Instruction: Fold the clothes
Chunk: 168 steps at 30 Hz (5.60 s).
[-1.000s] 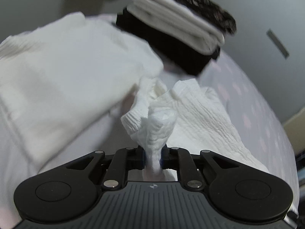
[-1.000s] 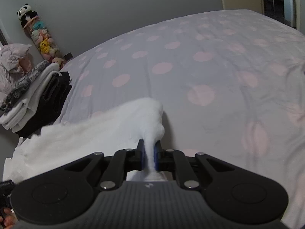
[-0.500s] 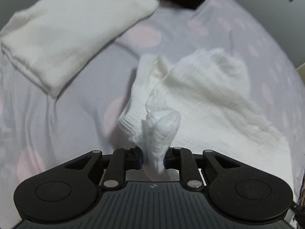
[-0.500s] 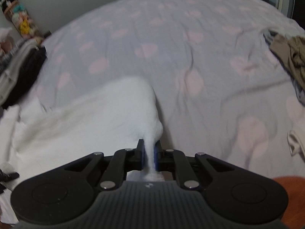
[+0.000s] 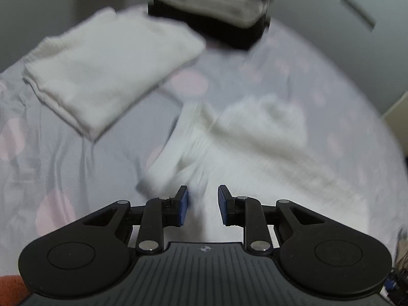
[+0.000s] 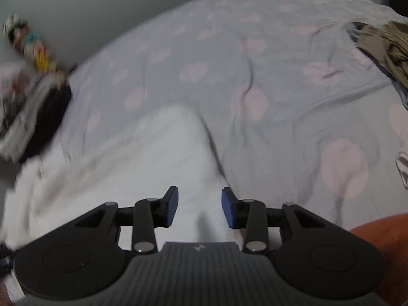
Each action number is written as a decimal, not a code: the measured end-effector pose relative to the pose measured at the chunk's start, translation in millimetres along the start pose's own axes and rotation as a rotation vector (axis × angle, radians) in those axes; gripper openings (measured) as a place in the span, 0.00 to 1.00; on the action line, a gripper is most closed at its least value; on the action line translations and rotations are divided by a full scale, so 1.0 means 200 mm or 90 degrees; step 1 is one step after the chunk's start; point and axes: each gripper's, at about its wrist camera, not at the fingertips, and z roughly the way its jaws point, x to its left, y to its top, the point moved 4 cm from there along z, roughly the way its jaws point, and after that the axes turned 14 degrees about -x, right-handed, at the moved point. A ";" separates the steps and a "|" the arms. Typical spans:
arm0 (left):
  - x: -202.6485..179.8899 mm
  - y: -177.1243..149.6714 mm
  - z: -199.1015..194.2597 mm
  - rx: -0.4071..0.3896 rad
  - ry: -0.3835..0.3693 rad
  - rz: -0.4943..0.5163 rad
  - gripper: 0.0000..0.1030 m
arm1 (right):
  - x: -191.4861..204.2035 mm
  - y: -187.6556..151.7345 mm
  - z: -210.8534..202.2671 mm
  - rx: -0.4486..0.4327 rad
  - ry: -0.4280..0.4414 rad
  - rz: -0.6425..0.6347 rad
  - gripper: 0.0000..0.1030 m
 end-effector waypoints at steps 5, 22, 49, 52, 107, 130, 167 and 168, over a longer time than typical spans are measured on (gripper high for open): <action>0.00 0.07 0.01 -0.058 -0.039 -0.029 0.27 | 0.05 0.07 -0.03 -0.082 -0.014 -0.040 0.45; 0.04 0.15 0.30 -0.048 -0.006 -0.053 0.27 | -0.05 0.19 0.37 -0.034 -0.015 -0.028 0.52; 0.01 0.13 0.40 -0.012 -0.008 -0.056 0.27 | 0.09 0.09 0.49 0.065 0.090 -0.027 0.14; 0.02 0.15 0.38 -0.024 -0.023 -0.064 0.27 | 0.18 0.11 0.44 0.070 0.114 -0.008 0.13; 0.22 0.18 0.27 0.032 -0.087 -0.116 0.27 | 1.25 -0.29 0.09 0.064 0.267 -0.255 0.35; 0.13 0.08 0.38 0.075 0.035 0.013 0.27 | 0.81 -0.67 0.11 0.208 0.261 -0.230 0.29; 0.09 0.15 0.80 0.083 -0.044 0.063 0.40 | 0.98 -0.39 0.94 0.159 0.359 -0.099 0.50; 0.10 0.15 0.81 0.085 -0.047 0.058 0.39 | 0.98 -0.40 0.94 0.158 0.361 -0.099 0.50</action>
